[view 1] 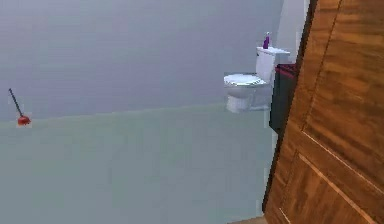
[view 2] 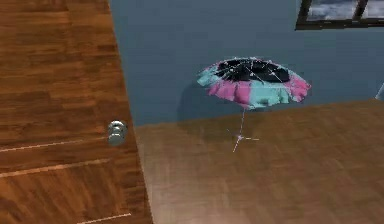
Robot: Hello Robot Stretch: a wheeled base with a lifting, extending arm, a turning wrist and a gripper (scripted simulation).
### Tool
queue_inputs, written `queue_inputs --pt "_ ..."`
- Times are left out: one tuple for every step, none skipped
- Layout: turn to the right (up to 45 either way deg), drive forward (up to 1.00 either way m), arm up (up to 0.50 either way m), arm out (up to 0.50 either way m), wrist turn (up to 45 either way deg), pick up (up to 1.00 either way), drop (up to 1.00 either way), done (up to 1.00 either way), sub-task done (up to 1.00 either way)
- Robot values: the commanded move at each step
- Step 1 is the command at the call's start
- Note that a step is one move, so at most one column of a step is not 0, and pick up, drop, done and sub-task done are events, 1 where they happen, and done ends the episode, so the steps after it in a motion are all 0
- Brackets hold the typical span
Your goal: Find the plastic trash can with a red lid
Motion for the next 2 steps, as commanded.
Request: queue_inputs --pt "0.0 1.0 0.0 0.0 0.0 0.0 0.0 0.0 0.0" --pt "-3.0 0.0 0.0 0.0 0.0 0.0 0.0 0.0 0.0"
